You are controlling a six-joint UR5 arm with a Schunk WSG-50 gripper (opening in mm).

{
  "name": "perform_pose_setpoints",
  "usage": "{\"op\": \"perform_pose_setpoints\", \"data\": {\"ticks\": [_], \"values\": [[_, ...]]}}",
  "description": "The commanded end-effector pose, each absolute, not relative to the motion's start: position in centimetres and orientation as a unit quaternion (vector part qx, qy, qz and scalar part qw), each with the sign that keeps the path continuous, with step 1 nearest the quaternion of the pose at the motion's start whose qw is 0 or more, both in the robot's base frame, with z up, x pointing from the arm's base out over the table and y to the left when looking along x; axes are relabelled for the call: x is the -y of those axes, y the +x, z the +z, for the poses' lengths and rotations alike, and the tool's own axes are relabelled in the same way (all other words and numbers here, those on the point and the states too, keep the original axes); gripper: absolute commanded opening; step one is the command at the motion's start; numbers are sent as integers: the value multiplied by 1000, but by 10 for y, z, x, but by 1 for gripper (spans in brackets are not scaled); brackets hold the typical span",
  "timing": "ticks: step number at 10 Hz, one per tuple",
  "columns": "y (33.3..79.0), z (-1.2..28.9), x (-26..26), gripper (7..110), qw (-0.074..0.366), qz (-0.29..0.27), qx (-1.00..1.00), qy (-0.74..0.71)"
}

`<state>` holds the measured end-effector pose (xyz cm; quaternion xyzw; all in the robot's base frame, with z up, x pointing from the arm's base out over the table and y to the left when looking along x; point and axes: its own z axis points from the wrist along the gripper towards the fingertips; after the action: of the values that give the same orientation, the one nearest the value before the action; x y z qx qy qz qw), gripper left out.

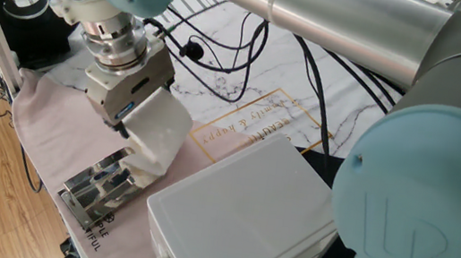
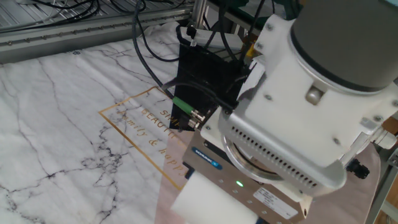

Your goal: Take the roll of paper down from the shelf

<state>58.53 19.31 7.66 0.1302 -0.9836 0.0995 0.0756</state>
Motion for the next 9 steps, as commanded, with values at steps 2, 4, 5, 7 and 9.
{"op": "perform_pose_setpoints", "data": {"ticks": [2,4,5,7,9], "values": [[600,94,-173,7,63,154,972,168],[611,99,-165,7,50,177,965,188],[619,99,-163,7,38,184,961,202],[635,101,-161,7,18,198,952,230],[649,103,-155,7,4,218,939,266]]}}
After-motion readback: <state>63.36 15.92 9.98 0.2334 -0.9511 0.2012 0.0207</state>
